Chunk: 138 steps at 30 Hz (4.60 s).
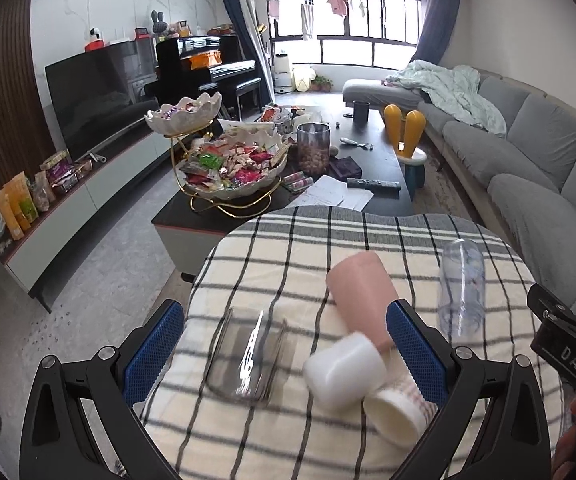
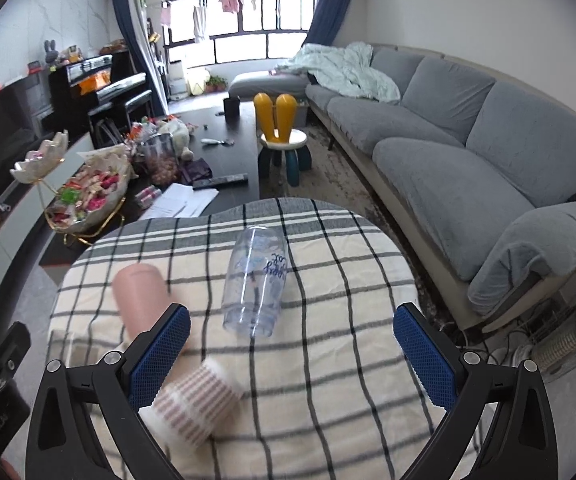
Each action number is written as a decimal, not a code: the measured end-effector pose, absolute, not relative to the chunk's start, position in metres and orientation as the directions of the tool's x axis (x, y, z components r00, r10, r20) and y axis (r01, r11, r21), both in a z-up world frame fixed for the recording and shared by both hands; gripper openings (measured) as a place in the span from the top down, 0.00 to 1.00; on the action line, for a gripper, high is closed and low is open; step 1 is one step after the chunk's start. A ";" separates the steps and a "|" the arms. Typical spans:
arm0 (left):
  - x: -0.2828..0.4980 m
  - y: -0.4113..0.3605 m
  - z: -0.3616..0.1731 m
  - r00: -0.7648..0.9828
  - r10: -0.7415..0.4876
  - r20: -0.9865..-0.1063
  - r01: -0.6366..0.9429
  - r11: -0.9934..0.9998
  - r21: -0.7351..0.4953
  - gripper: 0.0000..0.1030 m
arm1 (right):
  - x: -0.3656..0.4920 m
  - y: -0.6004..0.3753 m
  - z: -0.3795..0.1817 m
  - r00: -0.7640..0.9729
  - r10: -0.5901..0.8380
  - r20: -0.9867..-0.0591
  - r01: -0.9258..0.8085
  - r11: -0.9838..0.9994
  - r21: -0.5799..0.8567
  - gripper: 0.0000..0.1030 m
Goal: Flip cup upside down
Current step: 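Move the right gripper to the clear printed cup and close on it, then lift the clear printed cup with the right gripper off the table, then rotate the clear cup upside down in the right gripper, rim toward the table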
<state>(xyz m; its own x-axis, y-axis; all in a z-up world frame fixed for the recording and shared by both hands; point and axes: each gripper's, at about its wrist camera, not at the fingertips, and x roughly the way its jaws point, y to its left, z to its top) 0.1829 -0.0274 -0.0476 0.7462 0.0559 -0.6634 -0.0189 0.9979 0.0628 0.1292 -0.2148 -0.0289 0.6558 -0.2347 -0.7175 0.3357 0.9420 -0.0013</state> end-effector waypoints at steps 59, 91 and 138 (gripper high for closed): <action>0.192 0.014 -0.018 0.736 0.045 -0.676 -0.061 0.998 0.000 0.00 | 0.171 -0.197 -0.018 0.603 -0.017 -0.797 0.244 0.956 0.164 0.30; 0.074 0.119 -0.115 0.633 0.048 -0.773 -0.031 0.999 0.036 0.00 | 0.050 -0.072 -0.145 0.402 0.115 -0.908 0.165 0.967 0.196 0.29; 0.141 -0.076 -0.172 -0.274 0.070 -0.959 0.320 0.947 -0.022 0.06 | 0.016 -0.249 -0.104 0.246 0.178 -0.953 0.499 0.819 0.281 0.10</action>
<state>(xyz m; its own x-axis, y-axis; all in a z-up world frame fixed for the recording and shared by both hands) 0.1415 -0.0764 -0.1716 -0.2738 0.0704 -0.9592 0.3204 0.9470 -0.0219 0.0160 -0.2490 -0.1035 0.2458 0.1775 -0.9529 0.4994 0.8194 0.2815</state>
